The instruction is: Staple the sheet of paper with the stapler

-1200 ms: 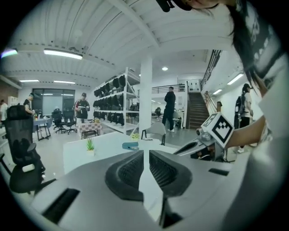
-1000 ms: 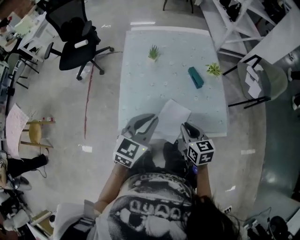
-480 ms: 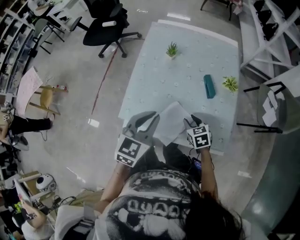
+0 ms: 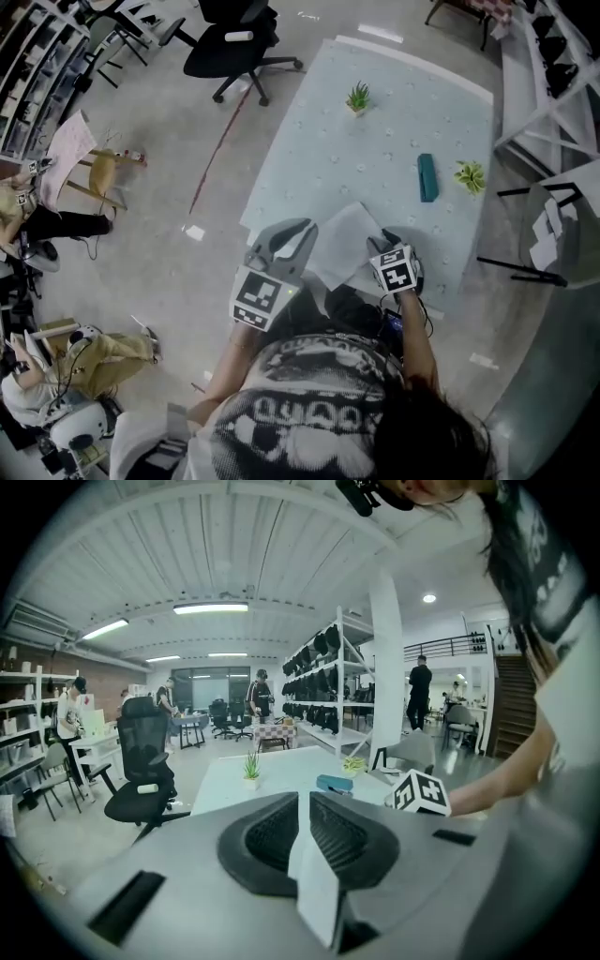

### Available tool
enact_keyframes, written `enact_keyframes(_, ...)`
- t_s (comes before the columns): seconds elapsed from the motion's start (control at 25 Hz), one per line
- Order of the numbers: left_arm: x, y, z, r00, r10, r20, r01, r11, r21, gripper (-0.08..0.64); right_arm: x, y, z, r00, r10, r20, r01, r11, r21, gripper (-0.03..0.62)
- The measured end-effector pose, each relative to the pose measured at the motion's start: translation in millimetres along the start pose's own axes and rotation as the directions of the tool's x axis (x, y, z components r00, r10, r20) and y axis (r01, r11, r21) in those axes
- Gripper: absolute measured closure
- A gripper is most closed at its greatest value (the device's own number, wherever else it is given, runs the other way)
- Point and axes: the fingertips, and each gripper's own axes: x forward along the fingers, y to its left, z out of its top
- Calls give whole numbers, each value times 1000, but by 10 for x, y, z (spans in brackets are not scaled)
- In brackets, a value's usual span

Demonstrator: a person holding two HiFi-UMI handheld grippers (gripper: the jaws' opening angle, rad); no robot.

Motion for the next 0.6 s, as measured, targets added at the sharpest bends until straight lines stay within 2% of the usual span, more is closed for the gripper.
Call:
enact_keyframes(0.08,-13,-19,-11,1000,-2,0,2,1000,2,526,-14,22,-10,1000,-5,10,5,1000,-1,478)
enact_keyframes(0.24,-67,-17,-25,1000,-1,1,1,1000,-2,526,-25,46,-20,1000,-14,25,13,999,31,510)
enact_keyframes(0.32,-86,-22,-10,1000,-4,2,4,1000,-2,526,-45,22,-44,999,-19,30,16,997,78,583)
enact_keyframes(0.48,-70,-85,9,1000,-23,9,22,1000,11,526,-133,-50,-143,998,-21,57,8,975,220,586)
enact_keyframes(0.6,-29,-153,38,999,-41,15,41,999,16,526,-246,-200,-216,996,-46,79,18,946,323,588)
